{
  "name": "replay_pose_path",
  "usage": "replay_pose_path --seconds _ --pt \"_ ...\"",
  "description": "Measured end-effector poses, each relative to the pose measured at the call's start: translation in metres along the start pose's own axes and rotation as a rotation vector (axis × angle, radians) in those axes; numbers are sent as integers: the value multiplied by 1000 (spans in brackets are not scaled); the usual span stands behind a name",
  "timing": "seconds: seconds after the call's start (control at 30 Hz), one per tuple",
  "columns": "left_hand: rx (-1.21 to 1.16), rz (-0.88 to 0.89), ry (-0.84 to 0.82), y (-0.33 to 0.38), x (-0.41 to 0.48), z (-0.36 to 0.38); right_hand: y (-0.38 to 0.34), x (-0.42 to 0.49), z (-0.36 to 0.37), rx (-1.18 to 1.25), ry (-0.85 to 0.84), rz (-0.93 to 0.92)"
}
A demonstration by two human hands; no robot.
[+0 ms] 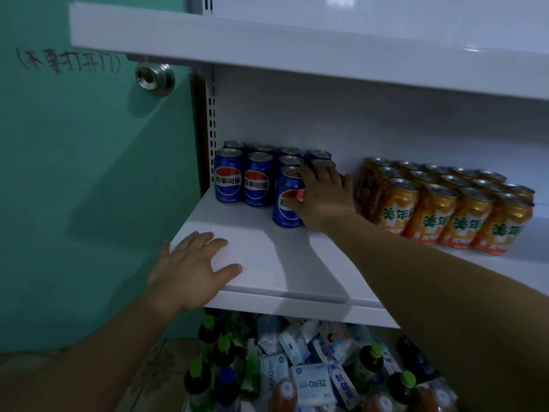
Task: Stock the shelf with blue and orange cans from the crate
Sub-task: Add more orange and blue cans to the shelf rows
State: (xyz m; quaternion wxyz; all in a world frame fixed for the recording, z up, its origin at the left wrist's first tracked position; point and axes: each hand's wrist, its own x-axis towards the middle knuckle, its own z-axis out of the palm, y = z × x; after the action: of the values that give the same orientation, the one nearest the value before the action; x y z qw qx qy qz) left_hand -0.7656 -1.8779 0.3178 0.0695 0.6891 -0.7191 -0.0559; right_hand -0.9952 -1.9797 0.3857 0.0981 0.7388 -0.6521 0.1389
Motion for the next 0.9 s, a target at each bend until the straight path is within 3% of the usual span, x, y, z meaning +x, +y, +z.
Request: replay_pose_path --seconds 0.2,0.37,0.57,0.73,0.9 --pt "-7 -18 -84 1 2 -7 46 -37 -27 61 -24 72" --pt "-40 -93 -190 30 10 -26 114 -92 -54 44 -77 292" --pt "-207 354 -310 193 -16 -6 201 -186 -82 1 -80 500" --pt "-186 734 -372 327 -71 31 265 -284 -101 -6 -88 685" --pt "-132 925 -526 421 -130 91 323 -398 -101 -15 -116 927"
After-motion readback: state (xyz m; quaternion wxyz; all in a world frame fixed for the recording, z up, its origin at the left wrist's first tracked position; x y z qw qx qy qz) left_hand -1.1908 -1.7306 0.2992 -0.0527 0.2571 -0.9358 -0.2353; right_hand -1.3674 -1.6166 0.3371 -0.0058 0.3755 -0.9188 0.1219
